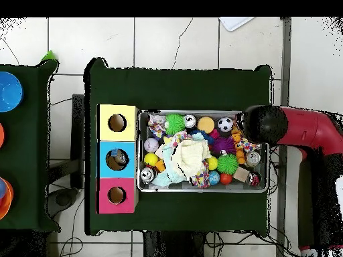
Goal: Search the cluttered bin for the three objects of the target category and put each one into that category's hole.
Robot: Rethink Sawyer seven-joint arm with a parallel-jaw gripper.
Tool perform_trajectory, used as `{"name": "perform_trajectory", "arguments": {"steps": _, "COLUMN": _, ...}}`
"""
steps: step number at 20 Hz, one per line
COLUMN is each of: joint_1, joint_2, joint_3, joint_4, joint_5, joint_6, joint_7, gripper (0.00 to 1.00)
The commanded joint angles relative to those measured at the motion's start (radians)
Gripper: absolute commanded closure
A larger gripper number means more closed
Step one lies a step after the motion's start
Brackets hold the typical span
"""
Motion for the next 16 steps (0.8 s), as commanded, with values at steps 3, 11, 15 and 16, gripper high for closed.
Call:
{"name": "perform_trajectory", "arguments": {"steps": 3, "joint_1": 0.000, "joint_2": 0.045, "joint_3": 0.074, "joint_4": 0.008, "joint_5": -0.052, "joint_6": -0.044, "joint_7": -0.151, "gripper": 0.00}}
{"name": "perform_trajectory", "arguments": {"steps": 11, "joint_1": -0.004, "joint_2": 0.070, "joint_3": 0.078, "joint_4": 0.013, "joint_5": -0.061, "joint_6": -0.088, "joint_7": -0.128, "gripper": 0.00}}
{"name": "perform_trajectory", "arguments": {"steps": 15, "joint_1": 0.000, "joint_2": 0.093, "joint_3": 0.072, "joint_4": 0.003, "joint_5": -0.083, "joint_6": -0.116, "joint_7": -0.132, "gripper": 0.00}}
{"name": "perform_trajectory", "arguments": {"steps": 16, "joint_1": 0.001, "joint_2": 0.100, "joint_3": 0.071, "joint_4": 0.000, "joint_5": -0.090, "joint_6": -0.125, "joint_7": -0.135, "gripper": 0.00}}
